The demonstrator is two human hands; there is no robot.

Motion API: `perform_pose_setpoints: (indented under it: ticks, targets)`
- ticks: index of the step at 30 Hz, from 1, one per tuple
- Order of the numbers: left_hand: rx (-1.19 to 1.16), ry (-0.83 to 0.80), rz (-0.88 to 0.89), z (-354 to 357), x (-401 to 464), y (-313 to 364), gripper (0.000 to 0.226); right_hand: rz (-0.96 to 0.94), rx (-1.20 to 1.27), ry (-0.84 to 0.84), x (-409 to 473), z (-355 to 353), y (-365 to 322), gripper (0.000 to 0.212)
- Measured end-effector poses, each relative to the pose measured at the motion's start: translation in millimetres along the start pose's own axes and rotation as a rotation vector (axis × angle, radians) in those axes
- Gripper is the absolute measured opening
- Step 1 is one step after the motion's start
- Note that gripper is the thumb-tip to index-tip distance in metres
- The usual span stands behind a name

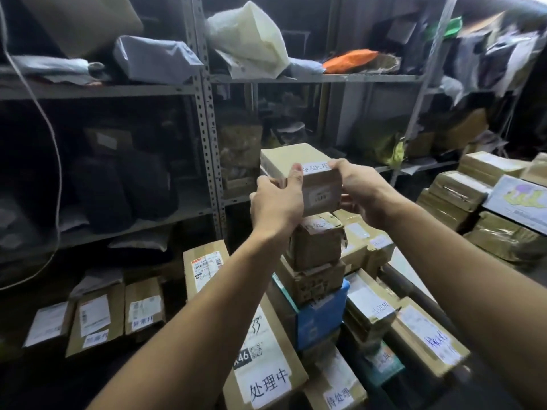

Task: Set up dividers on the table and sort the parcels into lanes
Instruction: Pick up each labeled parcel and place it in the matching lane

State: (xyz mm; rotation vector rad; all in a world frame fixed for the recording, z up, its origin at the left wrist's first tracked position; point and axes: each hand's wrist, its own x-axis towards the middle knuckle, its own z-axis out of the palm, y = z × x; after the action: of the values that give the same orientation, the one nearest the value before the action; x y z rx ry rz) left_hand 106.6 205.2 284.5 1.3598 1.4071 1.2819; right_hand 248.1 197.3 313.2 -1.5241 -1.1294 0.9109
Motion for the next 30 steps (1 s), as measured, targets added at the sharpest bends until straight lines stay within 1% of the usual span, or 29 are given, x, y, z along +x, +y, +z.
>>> perform_pose_setpoints:
  ticks: [3, 6, 10, 20, 24, 27, 30]
  targets:
    - [0.033, 0.011, -0.037, 13.2, 0.4, -7.2, 0.061, 0.033, -0.008, 0.000, 9.9, -7.2, 12.0, 0.032]
    - [0.036, 0.000, -0.076, 20.7, -2.1, -15.7, 0.060, 0.067, -0.032, -0.029, 15.5, -10.6, 25.9, 0.038]
    - [0.063, 0.010, -0.080, 25.6, -6.7, -20.8, 0.061, 0.080, -0.055, -0.054, 18.8, -14.0, 38.4, 0.042]
    - [0.056, 0.025, -0.114, 26.8, -5.3, -20.0, 0.063, 0.083, -0.066, -0.136, 21.1, -18.5, 40.2, 0.045]
    - [0.072, 0.035, -0.120, 24.8, -5.2, -19.3, 0.066, 0.085, -0.057, -0.152, 20.1, -18.3, 39.4, 0.050]
    - [0.054, 0.036, -0.097, 20.4, -5.7, -21.0, 0.069, 0.058, -0.085, -0.148, 21.5, -19.4, 41.0, 0.053]
    - [0.045, 0.029, -0.042, 15.2, -6.0, -23.1, 0.080, -0.068, -0.220, -0.052, 20.0, -21.6, 45.2, 0.063]
